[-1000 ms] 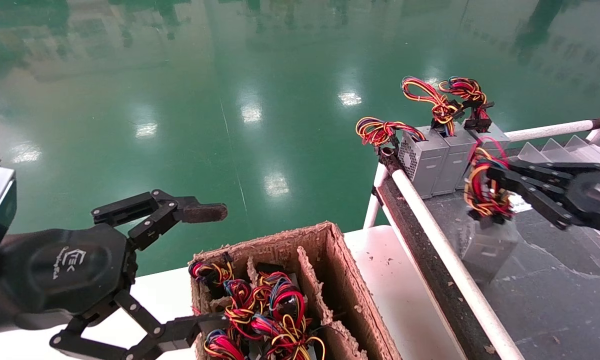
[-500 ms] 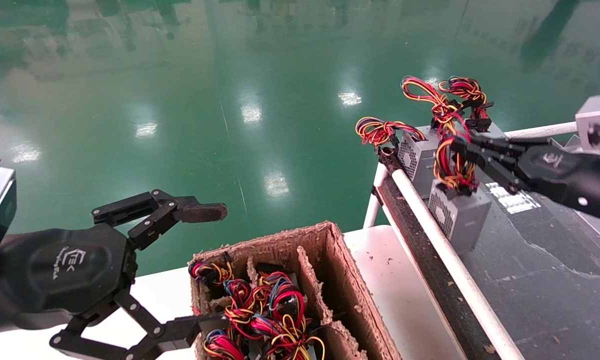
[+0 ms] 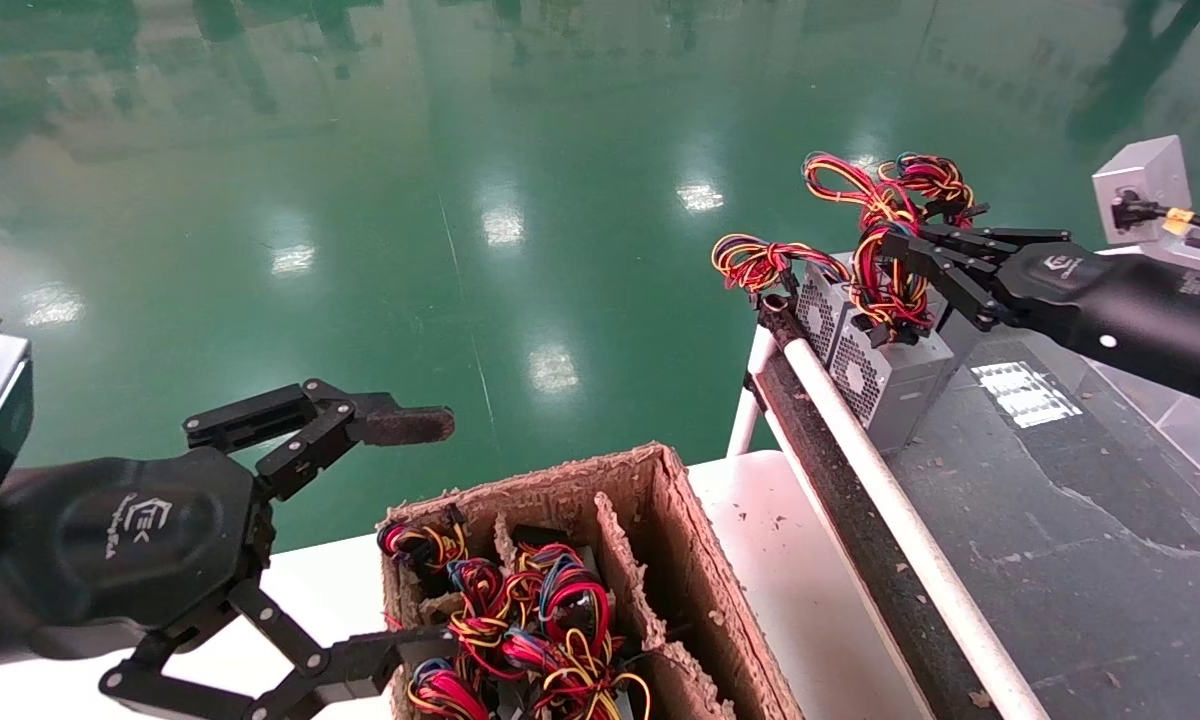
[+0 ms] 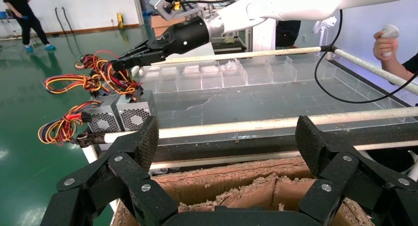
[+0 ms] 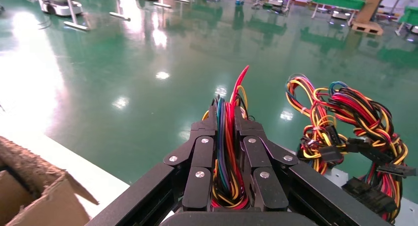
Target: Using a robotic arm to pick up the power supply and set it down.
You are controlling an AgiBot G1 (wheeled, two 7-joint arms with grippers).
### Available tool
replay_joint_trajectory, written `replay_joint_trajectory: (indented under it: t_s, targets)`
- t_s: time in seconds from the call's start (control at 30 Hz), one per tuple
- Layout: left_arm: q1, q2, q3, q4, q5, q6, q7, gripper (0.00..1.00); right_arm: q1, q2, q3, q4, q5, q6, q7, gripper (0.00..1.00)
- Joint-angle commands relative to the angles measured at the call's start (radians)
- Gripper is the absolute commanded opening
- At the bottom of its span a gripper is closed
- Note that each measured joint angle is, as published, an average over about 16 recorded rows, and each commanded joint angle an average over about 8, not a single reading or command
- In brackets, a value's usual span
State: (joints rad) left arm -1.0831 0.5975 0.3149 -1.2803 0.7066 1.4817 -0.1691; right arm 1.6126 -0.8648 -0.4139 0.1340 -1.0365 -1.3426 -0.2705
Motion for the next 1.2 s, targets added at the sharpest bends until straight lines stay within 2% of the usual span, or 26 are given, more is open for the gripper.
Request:
replay_joint_trajectory:
  t_s: [0.03,0.27,0.3,1.0,1.2]
  targets:
    - [0.000,0.000,0.000,0.000,0.000,0.000,0.000,1.00,0.010,-0.011,-0.003,-0.022,-0.006,0.013,-0.008,0.05]
    - [0.000,0.000,0.000,0.000,0.000,0.000,0.000,1.00,0.027,-0.029,-0.006,-0.058,-0.010,0.006,-0.044,0.92]
    - [0.000,0.000,0.000,0.000,0.000,0.000,0.000,1.00,0.028,-0.030,-0.005,-0.062,-0.009,0.002,-0.047,1.00]
    - [0.000,0.000,0.001,0.000,-0.001,-0.001,0.001,1.00,0.070,-0.011,0.010,-0.113,0.013,-0.048,-0.050,1.00]
    - [0.000,-0.001,0.001,0.001,-0.001,-0.001,0.001,1.00,0.049,0.002,0.024,-0.068,0.037,-0.066,-0.031,1.00]
